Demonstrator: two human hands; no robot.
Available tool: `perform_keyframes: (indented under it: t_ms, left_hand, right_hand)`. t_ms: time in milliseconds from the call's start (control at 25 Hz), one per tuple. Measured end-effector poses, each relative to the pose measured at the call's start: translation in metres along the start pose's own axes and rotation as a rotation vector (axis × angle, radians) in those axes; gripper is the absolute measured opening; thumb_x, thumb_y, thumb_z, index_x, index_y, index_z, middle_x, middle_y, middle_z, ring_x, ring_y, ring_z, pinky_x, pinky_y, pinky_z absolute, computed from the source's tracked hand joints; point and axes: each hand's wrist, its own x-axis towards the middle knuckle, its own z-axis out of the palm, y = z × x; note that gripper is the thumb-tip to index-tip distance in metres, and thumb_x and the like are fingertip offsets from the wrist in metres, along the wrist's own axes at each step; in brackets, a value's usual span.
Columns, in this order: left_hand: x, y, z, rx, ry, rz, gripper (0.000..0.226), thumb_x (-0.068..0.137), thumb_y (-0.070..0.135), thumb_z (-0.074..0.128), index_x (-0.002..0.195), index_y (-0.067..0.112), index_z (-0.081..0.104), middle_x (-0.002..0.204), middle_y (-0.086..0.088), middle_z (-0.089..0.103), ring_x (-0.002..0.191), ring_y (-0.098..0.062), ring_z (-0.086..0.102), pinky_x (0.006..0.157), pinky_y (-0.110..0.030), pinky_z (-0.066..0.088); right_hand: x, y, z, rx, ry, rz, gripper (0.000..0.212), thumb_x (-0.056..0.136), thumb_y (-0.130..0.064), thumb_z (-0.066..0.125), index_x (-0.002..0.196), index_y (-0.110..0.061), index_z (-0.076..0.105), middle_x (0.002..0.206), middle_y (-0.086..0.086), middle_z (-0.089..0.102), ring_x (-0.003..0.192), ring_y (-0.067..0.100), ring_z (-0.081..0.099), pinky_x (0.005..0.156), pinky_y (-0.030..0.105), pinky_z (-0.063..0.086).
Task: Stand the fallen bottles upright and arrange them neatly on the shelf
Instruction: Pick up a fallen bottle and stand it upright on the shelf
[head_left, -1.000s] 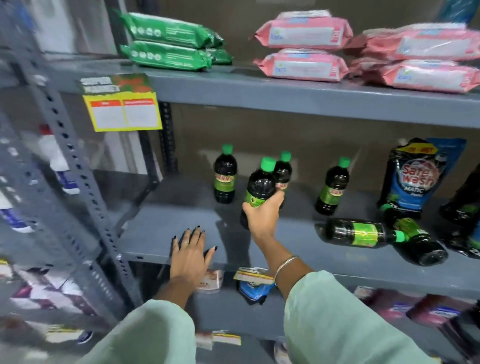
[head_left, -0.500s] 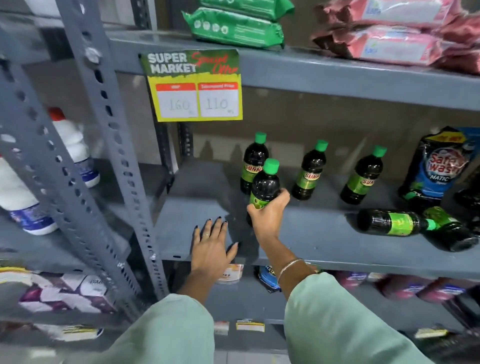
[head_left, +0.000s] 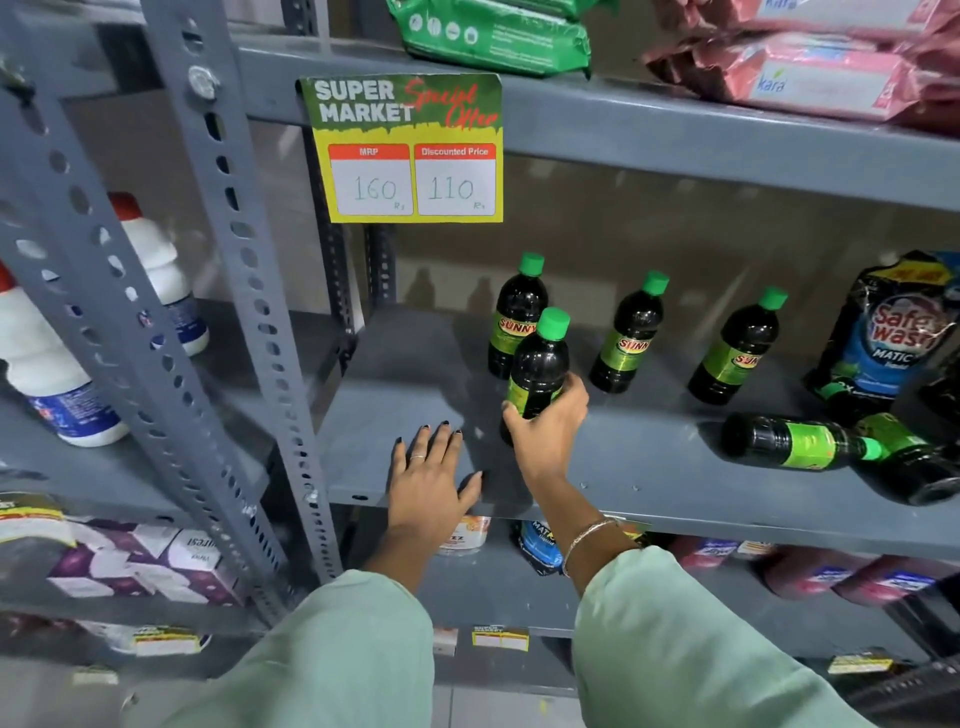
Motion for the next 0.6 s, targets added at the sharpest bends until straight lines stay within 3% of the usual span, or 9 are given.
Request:
perform_keyframes:
  t_ms: [80, 200, 400, 600]
  left_hand:
    - [0.0, 0.0, 0.0, 0.006, 0.002, -0.002, 0.065, 0.09, 0.056, 0.021, 0.144, 0.02, 0.016, 0.157, 0.001, 0.018, 0.144, -0.021, 0.011, 0.116, -0.047, 0.005]
    - [0.0, 0.0, 0.001, 0.006, 0.005, -0.002, 0.064, 0.09, 0.055, 0.021, 0.145, 0.021, 0.015, 0.157, 0.001, 0.017, 0.144, -0.021, 0.012, 0.116, -0.047, 0.006]
    - [0.0, 0.001, 0.001, 0.001, 0.008, -0.012, 0.064, 0.09, 0.055, 0.022, 0.145, 0.022, 0.014, 0.157, 0.002, 0.017, 0.144, -0.019, 0.011, 0.116, -0.046, 0.005]
    - [0.0, 0.0, 0.002, -0.009, 0.008, -0.017, 0.063, 0.09, 0.054, 0.024, 0.145, 0.022, 0.016, 0.157, 0.002, 0.018, 0.144, -0.019, 0.012, 0.116, -0.046, 0.005]
  right_hand:
    - [0.0, 0.003, -0.002, 0.008, -0.032, -0.005, 0.082, 0.069, -0.012, 0.073, 0.137, -0.004, 0.027, 0.131, 0.015, 0.04, 0.126, 0.027, 0.033, 0.093, 0.017, 0.028]
    - [0.0, 0.006, -0.005, 0.086, -0.129, 0.038, 0.079, 0.072, -0.009, 0.07, 0.138, -0.007, 0.027, 0.129, 0.015, 0.047, 0.12, 0.029, 0.047, 0.102, 0.041, 0.042]
    - [0.003, 0.014, -0.011, -0.018, -0.104, 0.007, 0.081, 0.066, -0.019, 0.081, 0.13, -0.006, 0.034, 0.124, 0.01, 0.042, 0.121, 0.022, 0.034, 0.097, 0.026, 0.031]
    - [0.002, 0.017, -0.011, 0.017, -0.145, 0.054, 0.072, 0.065, -0.013, 0.076, 0.125, -0.01, 0.037, 0.115, 0.007, 0.05, 0.115, 0.026, 0.046, 0.093, 0.038, 0.045]
